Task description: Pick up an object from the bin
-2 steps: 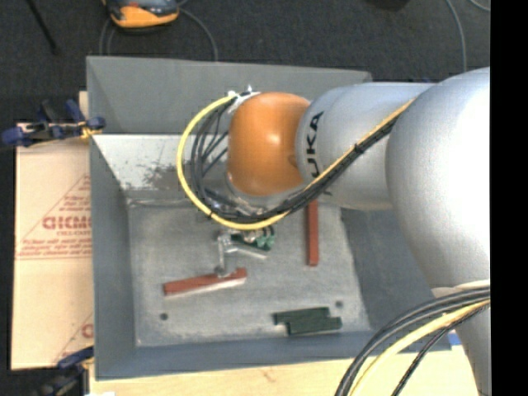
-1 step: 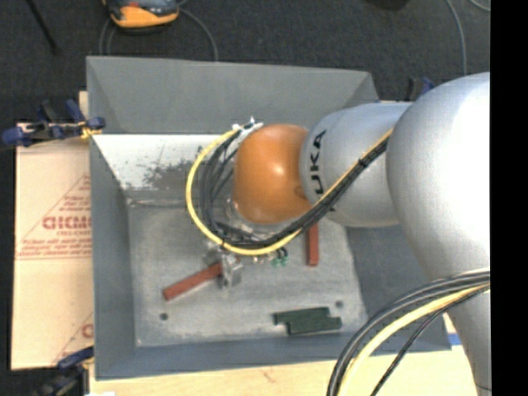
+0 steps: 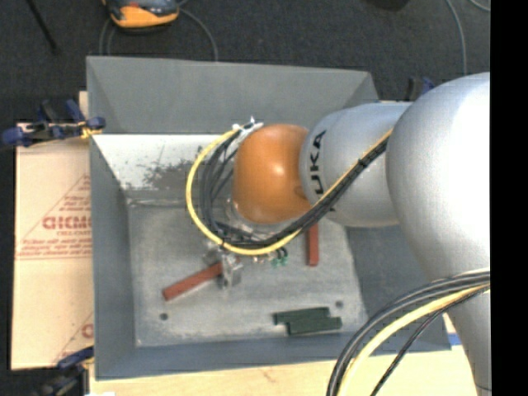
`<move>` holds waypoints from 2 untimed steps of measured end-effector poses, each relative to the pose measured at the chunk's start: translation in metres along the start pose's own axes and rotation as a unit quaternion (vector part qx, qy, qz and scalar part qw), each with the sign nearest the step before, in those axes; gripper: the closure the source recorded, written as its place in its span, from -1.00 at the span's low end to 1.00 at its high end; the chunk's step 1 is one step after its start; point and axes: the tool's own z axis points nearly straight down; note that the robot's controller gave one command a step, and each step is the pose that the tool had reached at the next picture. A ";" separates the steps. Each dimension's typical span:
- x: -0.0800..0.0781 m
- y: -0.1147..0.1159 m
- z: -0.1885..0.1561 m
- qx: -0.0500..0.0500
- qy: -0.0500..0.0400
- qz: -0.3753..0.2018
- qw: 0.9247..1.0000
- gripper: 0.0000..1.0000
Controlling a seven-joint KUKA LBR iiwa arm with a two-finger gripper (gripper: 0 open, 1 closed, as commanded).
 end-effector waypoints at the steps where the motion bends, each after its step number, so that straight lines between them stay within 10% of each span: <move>1: 0.010 0.001 -0.050 -0.001 0.004 0.005 1.000 1.00; 2: -0.015 -0.002 -0.172 0.000 0.000 -0.016 1.000 1.00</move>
Offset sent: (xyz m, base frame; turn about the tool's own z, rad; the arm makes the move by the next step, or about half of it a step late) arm 0.0129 0.0043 0.1716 -0.0349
